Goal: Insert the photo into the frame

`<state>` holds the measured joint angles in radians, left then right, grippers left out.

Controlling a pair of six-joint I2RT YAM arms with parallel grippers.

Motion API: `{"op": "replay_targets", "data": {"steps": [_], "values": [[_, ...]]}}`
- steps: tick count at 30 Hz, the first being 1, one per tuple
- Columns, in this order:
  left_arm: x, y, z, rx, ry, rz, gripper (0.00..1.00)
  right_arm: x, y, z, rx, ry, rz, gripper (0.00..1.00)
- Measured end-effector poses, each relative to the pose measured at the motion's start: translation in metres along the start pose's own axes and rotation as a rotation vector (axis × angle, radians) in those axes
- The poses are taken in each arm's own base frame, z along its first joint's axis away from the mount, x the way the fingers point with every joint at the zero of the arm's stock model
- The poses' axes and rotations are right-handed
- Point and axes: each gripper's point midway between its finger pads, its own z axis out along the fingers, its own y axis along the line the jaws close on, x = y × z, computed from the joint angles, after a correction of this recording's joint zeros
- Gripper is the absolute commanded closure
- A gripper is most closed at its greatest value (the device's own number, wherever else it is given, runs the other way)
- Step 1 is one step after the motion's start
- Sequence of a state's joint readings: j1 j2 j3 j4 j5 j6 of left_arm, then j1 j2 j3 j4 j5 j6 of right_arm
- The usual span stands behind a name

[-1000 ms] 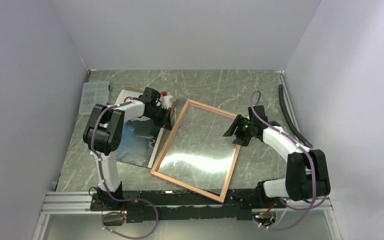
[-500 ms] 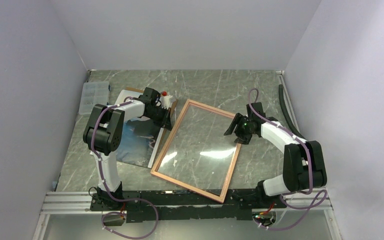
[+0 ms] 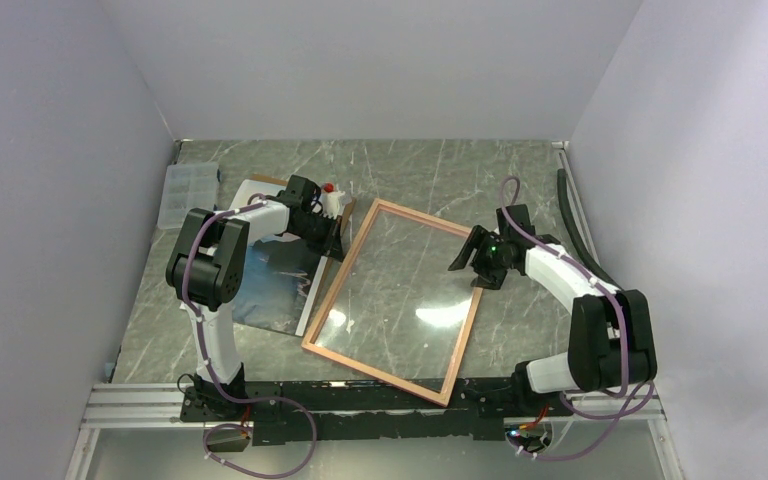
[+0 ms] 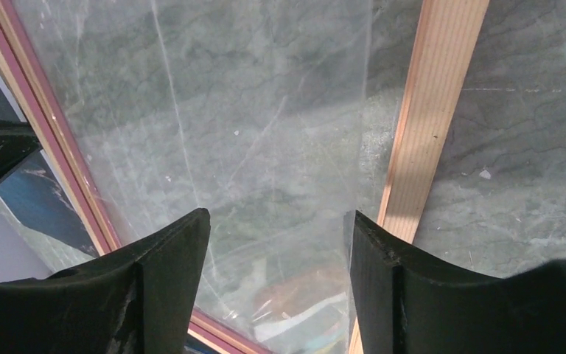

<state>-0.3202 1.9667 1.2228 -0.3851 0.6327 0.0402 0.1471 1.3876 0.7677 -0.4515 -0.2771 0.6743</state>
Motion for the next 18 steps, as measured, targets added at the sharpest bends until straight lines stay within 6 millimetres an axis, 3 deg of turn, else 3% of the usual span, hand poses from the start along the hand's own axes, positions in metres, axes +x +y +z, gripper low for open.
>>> {"op": "replay_targets", "data": {"steps": [5, 11, 18], "values": [[0.000, 0.000, 0.000, 0.000, 0.000, 0.000, 0.97, 0.001, 0.000, -0.001, -0.005, 0.011, 0.007, 0.25], [0.000, 0.000, 0.000, 0.000, 0.000, 0.000, 0.97, 0.008, 0.004, -0.005, -0.020, 0.030, 0.001, 0.25], [0.000, 0.001, -0.001, -0.004, -0.003, -0.006, 0.97, 0.026, 0.008, -0.006, -0.052, 0.071, 0.001, 0.22]]}}
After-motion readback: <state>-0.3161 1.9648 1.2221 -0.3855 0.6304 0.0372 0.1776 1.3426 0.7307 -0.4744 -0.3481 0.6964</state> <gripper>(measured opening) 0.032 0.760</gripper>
